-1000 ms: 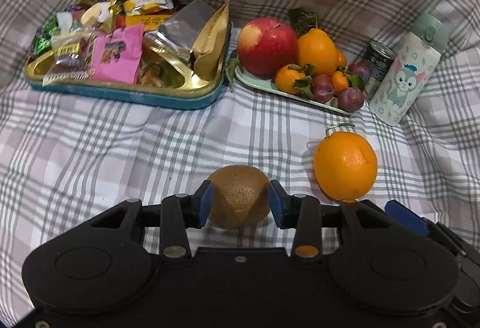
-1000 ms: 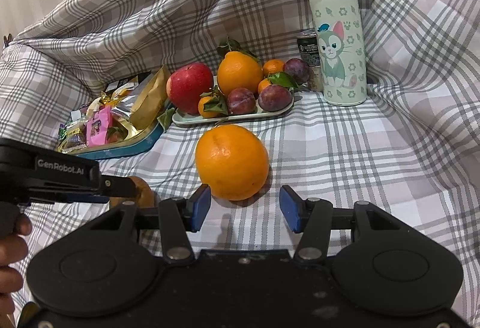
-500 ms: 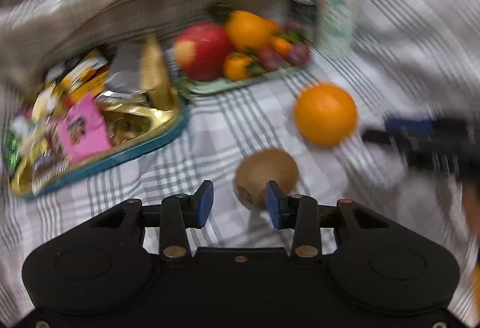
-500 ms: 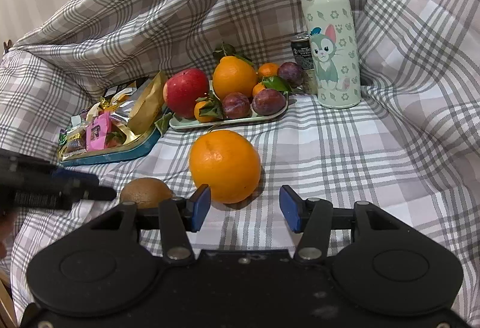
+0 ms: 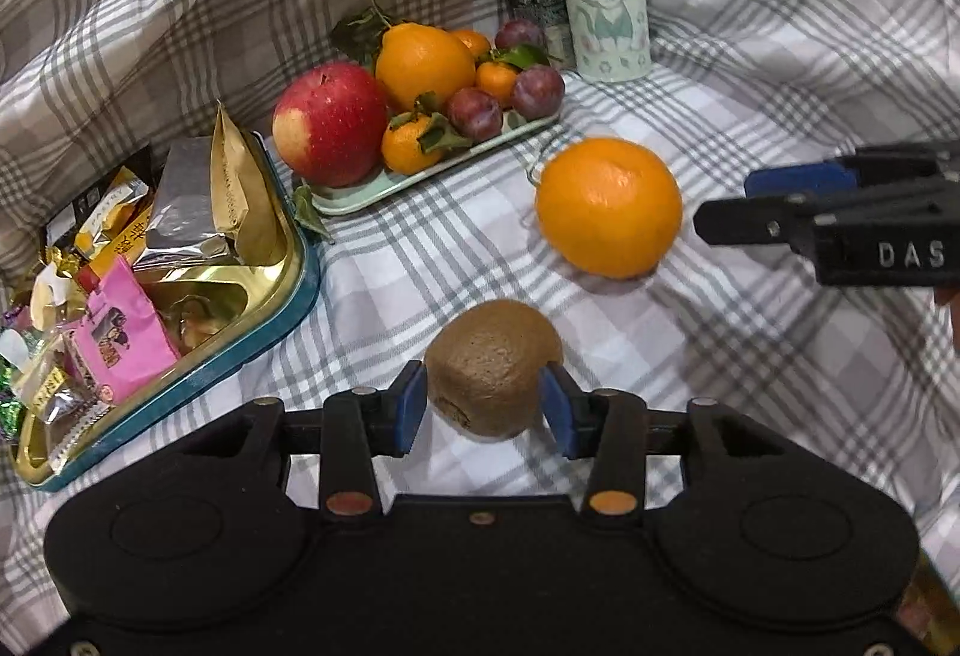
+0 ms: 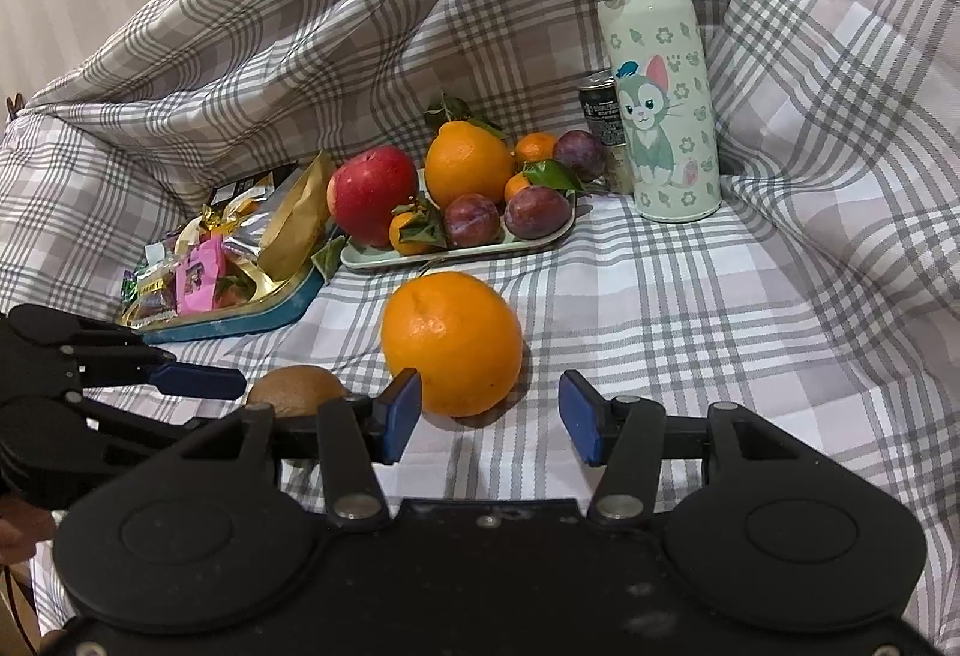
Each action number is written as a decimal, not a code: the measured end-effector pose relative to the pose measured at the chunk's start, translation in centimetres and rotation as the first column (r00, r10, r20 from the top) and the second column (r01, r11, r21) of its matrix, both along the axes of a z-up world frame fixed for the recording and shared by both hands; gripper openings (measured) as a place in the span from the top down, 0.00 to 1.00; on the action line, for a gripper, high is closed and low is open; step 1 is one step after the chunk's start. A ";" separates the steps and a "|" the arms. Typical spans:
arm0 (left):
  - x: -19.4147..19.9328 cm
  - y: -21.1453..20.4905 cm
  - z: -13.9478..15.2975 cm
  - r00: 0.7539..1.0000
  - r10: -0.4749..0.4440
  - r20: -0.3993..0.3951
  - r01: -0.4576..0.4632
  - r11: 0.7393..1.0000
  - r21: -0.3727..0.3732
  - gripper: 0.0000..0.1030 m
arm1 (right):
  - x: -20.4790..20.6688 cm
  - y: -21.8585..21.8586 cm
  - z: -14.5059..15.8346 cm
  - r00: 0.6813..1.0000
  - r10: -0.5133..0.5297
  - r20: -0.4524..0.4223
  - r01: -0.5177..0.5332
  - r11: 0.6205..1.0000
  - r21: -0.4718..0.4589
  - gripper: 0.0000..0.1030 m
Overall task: Organize fruits
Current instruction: 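Carry the kiwi in left gripper and orange in right gripper toward the gold tray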
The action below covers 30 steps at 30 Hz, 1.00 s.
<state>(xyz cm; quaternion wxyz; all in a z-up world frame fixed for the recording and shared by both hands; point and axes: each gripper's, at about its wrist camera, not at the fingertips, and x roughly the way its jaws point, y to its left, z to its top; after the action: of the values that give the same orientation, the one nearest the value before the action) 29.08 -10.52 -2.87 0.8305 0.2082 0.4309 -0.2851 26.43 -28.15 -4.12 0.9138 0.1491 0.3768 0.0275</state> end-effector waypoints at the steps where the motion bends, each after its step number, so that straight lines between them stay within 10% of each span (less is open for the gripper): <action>1: 0.1 -0.1 0.0 1.000 0.002 -0.001 -0.002 1.000 -0.009 0.48 | 0.0 0.0 0.0 1.000 -0.001 0.000 0.001 1.000 0.000 0.47; 30: 2.6 1.5 -0.9 0.955 0.268 -0.127 -0.286 0.944 -0.161 0.42 | 3.1 1.2 0.3 0.998 0.036 0.042 -0.034 0.998 -0.053 0.47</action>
<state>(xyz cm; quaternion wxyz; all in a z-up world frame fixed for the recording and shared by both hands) 31.69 -9.00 -3.81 0.8543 0.0556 0.4709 -0.2130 29.58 -26.94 -3.78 0.9247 0.1177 0.3602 0.0367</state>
